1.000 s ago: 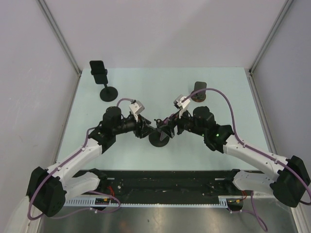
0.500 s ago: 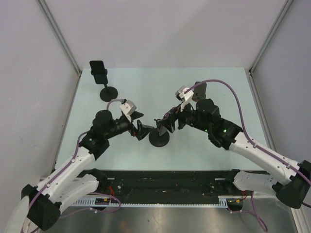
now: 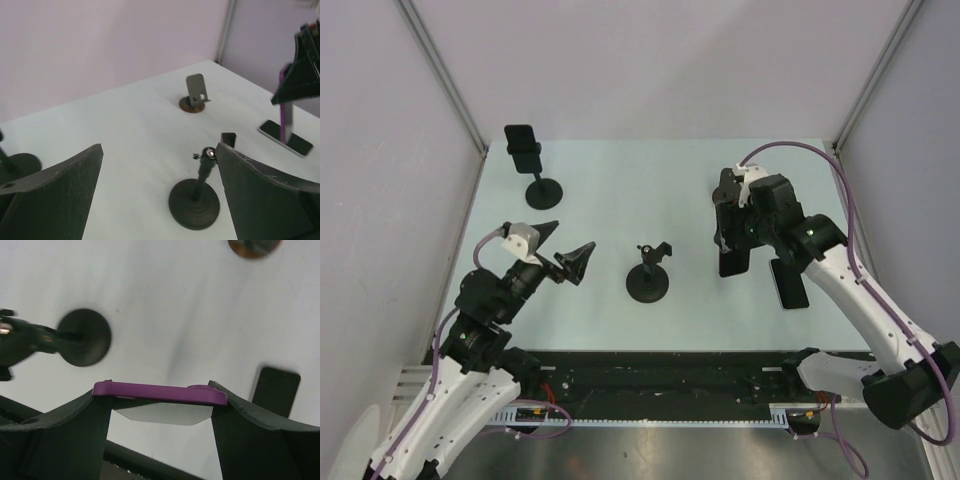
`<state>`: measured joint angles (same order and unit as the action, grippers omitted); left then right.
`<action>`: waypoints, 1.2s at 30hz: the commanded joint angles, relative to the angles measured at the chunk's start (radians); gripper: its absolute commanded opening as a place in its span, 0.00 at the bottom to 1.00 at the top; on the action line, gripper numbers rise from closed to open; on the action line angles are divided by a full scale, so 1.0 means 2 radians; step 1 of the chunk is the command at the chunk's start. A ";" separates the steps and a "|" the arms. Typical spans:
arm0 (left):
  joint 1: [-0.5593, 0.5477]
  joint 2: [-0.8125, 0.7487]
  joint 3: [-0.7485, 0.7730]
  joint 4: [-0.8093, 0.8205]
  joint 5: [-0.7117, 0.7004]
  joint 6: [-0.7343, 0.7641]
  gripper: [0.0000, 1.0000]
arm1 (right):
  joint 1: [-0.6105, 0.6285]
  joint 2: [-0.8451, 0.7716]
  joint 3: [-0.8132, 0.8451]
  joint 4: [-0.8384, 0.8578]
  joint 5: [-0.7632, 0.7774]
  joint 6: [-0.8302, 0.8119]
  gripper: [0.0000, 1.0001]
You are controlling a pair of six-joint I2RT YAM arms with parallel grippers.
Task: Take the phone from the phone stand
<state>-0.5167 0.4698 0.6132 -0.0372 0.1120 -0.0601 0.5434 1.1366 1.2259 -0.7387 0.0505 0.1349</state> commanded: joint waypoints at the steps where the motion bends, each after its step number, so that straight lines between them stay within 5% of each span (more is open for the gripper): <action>1: 0.001 -0.037 -0.016 -0.040 -0.087 0.023 1.00 | -0.045 0.044 0.024 -0.098 0.000 -0.003 0.00; 8: 0.002 -0.087 -0.058 -0.060 -0.112 0.006 1.00 | -0.082 0.146 0.024 -0.135 0.024 -0.015 0.00; 24: -0.012 -0.072 -0.057 -0.064 -0.133 0.023 1.00 | -0.105 0.328 -0.004 -0.072 0.033 -0.021 0.02; 28: -0.012 -0.064 -0.058 -0.065 -0.137 0.025 1.00 | -0.105 0.351 -0.014 -0.062 0.040 -0.021 0.17; 34: -0.012 -0.043 -0.054 -0.066 -0.136 0.029 1.00 | -0.106 0.351 -0.032 -0.049 0.047 -0.015 0.62; 36: -0.012 -0.041 -0.054 -0.064 -0.134 0.029 1.00 | -0.106 0.351 -0.038 -0.043 0.045 -0.013 0.67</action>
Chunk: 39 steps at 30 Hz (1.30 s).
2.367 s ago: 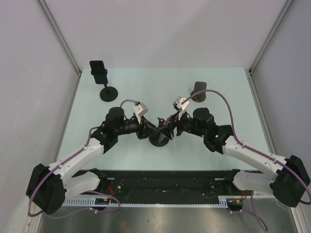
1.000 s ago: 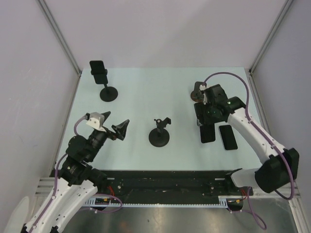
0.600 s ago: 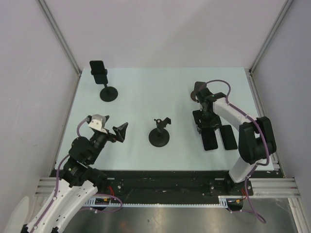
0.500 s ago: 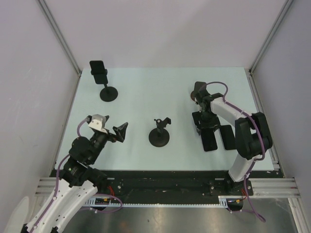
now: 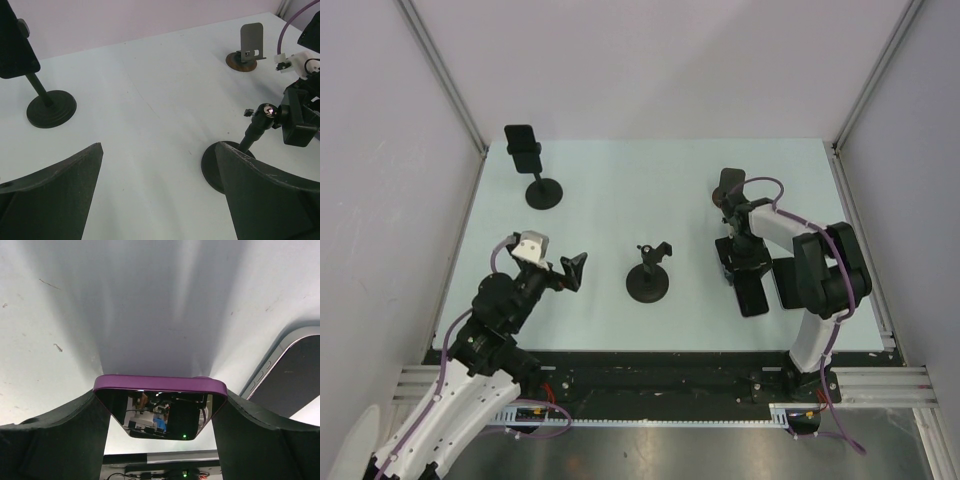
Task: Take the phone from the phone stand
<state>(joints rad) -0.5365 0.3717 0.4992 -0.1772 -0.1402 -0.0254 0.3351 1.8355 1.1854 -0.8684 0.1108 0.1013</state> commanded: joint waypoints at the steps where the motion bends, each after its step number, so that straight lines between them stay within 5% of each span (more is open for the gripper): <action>1: -0.002 0.010 0.004 0.007 -0.007 0.010 1.00 | -0.003 -0.001 -0.021 0.025 0.014 0.005 0.71; 13: -0.002 0.010 0.002 0.007 -0.010 0.011 1.00 | 0.004 -0.023 -0.034 0.049 0.025 0.019 0.88; 25: -0.002 0.007 0.002 0.005 -0.006 0.011 1.00 | -0.003 -0.026 -0.055 0.065 0.026 0.003 0.69; 39: -0.002 0.011 0.001 0.005 -0.004 0.011 1.00 | -0.046 -0.038 -0.056 0.073 0.032 -0.015 0.68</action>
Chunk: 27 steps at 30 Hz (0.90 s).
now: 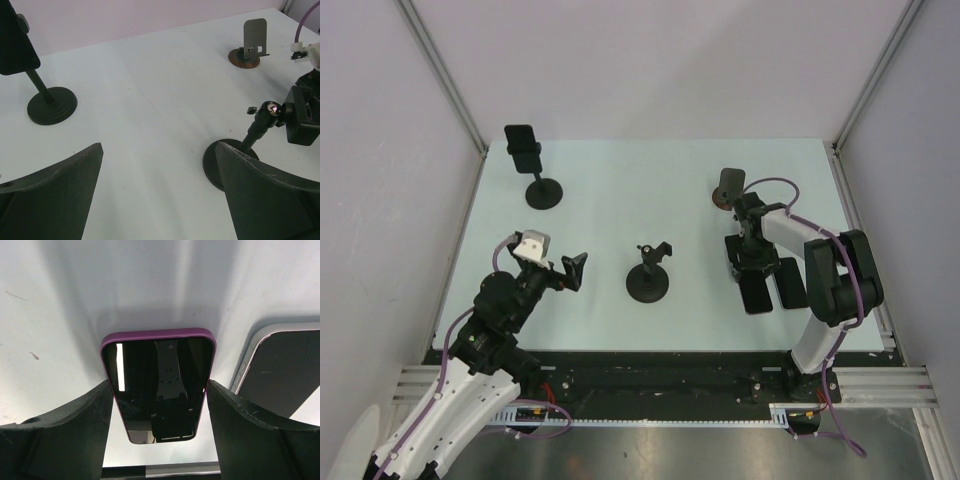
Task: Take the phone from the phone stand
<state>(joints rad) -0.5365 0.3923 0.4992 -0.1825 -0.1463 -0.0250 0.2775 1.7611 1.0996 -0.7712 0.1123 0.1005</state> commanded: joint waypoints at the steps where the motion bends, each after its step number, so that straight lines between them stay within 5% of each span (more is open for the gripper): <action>1: -0.002 0.000 0.001 0.008 0.000 0.011 1.00 | -0.019 -0.001 -0.012 0.026 0.030 -0.016 0.68; 27: -0.002 0.002 0.001 0.008 0.003 0.011 1.00 | -0.024 -0.006 -0.014 0.008 0.049 -0.011 0.69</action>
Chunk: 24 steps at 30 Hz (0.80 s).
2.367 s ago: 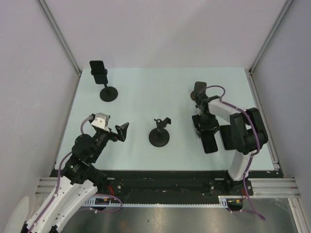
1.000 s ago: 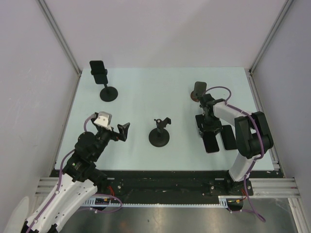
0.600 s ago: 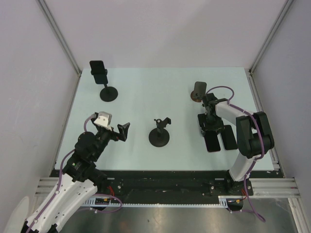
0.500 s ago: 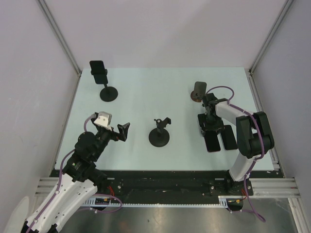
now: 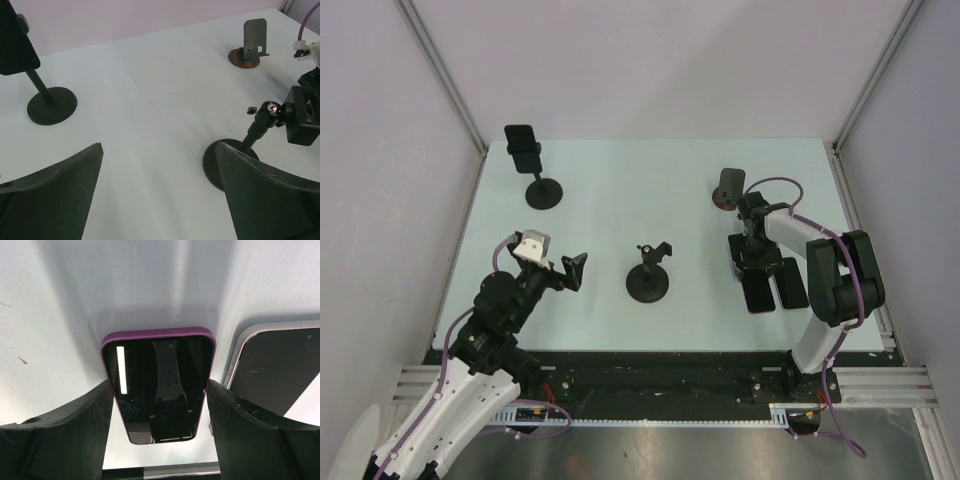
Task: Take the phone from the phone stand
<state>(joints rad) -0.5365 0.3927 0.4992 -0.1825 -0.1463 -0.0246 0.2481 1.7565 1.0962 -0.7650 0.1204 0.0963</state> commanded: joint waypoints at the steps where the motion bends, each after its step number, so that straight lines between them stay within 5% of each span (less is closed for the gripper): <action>1: -0.002 0.002 0.001 0.008 0.004 0.011 1.00 | -0.011 -0.004 -0.012 0.005 0.046 -0.010 0.69; 12: -0.002 0.005 0.003 0.008 0.009 0.011 1.00 | -0.014 -0.014 -0.011 0.012 0.042 -0.016 0.72; 24: -0.002 0.010 0.003 0.008 0.011 0.011 1.00 | 0.013 -0.061 -0.011 0.015 0.018 -0.015 0.91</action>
<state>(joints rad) -0.5365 0.4053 0.4992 -0.1825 -0.1444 -0.0250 0.2451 1.7214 1.0756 -0.7502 0.1539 0.0738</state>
